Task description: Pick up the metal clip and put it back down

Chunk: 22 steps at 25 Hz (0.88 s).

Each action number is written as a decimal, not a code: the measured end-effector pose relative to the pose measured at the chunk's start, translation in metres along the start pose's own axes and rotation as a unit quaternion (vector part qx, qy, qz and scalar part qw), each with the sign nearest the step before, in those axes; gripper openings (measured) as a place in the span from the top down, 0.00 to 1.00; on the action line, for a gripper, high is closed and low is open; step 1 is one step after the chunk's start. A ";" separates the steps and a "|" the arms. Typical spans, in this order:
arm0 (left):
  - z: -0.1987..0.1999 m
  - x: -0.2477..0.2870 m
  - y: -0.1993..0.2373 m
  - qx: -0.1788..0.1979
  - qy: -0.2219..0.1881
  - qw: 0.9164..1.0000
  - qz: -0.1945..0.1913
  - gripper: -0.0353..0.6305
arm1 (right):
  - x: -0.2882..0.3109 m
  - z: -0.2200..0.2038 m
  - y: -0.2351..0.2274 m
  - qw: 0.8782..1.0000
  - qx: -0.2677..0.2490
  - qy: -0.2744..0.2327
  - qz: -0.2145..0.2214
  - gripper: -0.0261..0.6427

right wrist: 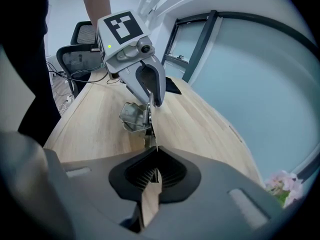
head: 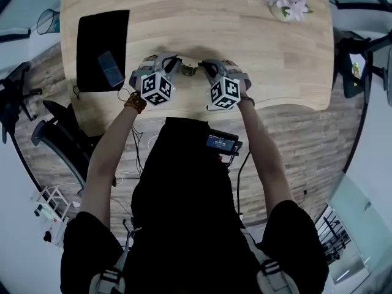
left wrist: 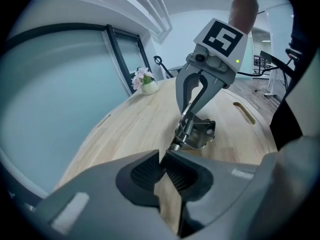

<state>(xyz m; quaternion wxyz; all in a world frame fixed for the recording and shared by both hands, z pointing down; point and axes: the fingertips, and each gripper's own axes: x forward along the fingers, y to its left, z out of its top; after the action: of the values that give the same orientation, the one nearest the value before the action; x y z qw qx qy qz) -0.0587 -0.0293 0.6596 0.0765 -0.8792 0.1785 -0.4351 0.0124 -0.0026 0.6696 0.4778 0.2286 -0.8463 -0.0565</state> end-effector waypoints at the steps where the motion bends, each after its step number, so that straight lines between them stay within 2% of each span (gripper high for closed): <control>1: 0.003 -0.002 0.002 0.000 -0.003 1.000 0.003 0.87 | -0.002 0.002 -0.003 1.000 -0.001 -0.001 -0.002 0.92; 12: 0.027 -0.037 0.022 0.009 -0.026 0.999 0.038 0.88 | -0.033 0.031 -0.022 1.000 -0.014 -0.009 -0.026 0.92; 18: 0.042 -0.064 0.030 0.029 -0.036 0.997 0.060 0.88 | -0.056 0.052 -0.028 0.998 -0.027 -0.028 -0.043 0.92; 22: 0.047 -0.081 0.034 0.028 -0.042 0.996 0.072 0.88 | -0.071 0.067 -0.030 0.997 -0.036 -0.037 -0.053 0.92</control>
<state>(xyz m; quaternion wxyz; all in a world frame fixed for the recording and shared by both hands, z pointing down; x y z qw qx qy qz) -0.0748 -0.0309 0.5610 0.1392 -0.8791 0.2256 -0.3961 -0.0029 -0.0063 0.5689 0.4501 0.2536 -0.8478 -0.1202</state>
